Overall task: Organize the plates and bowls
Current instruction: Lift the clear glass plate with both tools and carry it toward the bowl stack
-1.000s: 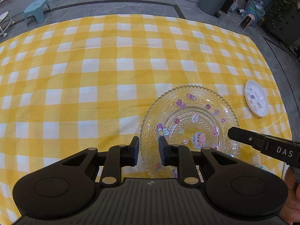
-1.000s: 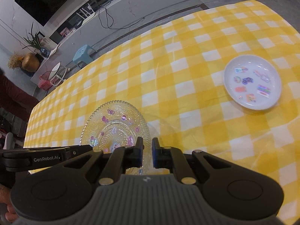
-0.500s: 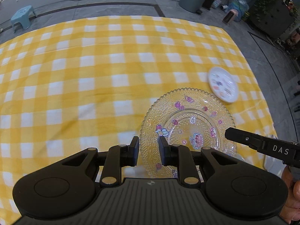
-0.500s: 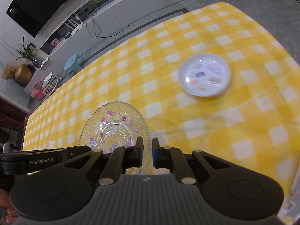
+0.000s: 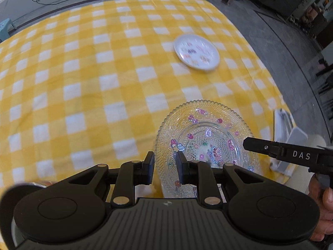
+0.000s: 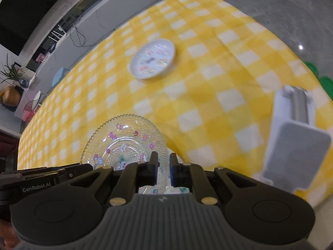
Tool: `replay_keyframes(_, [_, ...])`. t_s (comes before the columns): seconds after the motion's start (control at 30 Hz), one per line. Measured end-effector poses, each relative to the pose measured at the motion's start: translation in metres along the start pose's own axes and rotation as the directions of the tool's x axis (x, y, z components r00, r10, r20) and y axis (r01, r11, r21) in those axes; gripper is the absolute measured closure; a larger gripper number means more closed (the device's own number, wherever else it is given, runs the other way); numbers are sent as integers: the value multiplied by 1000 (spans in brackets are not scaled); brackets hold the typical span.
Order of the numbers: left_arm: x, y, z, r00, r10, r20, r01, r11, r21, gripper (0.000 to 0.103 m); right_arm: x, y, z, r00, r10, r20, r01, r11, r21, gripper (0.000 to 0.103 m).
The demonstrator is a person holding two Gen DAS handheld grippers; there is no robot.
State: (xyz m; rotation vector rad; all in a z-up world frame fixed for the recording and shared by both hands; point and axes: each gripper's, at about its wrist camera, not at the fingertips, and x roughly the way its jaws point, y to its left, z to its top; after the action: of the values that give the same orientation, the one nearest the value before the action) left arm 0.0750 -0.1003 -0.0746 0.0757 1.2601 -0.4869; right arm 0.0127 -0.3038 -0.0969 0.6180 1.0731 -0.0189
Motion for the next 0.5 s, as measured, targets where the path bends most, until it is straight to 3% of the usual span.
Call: replay_keyframes(0.5, [14,-18,-27,998,45,-41,-43,998,45,79,2,-4,-20,998,-58,-35,57,998,-36,92])
